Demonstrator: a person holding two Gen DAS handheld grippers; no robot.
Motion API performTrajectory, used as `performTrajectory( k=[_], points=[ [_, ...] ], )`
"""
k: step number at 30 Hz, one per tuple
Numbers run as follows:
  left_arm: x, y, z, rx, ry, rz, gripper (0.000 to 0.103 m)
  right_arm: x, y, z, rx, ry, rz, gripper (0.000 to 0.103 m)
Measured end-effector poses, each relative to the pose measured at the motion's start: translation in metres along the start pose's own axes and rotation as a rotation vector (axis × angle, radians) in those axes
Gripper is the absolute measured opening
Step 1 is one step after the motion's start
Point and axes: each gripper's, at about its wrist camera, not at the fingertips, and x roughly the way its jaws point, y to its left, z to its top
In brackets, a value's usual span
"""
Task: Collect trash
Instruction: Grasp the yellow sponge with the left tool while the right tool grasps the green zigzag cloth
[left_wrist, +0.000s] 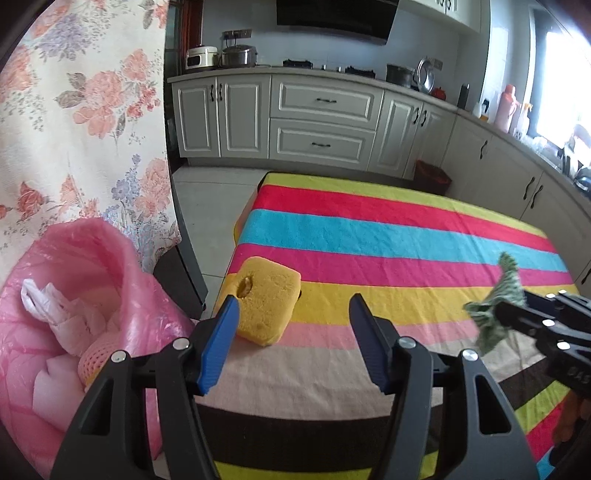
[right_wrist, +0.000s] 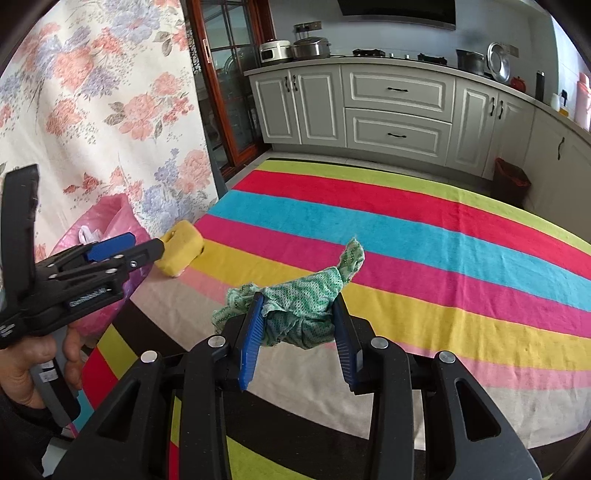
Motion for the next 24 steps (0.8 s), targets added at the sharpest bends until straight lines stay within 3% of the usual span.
performTrajectory(
  k=[17, 19, 24],
  points=[
    [0.067, 0.009, 0.015, 0.089, 0.175, 0.15, 0.057, -0.008, -0.026, 0.002, 0.044, -0.023, -0.006, 0.036],
    [0.068, 0.009, 0.015, 0.093, 0.188, 0.158, 0.047, -0.009, -0.026, 0.002, 0.046, -0.024, -0.005, 0.036],
    [0.063, 0.007, 0.015, 0.102, 0.193, 0.14, 0.036, -0.01, -0.025, 0.002, 0.045, -0.026, 0.0, 0.036]
  ],
)
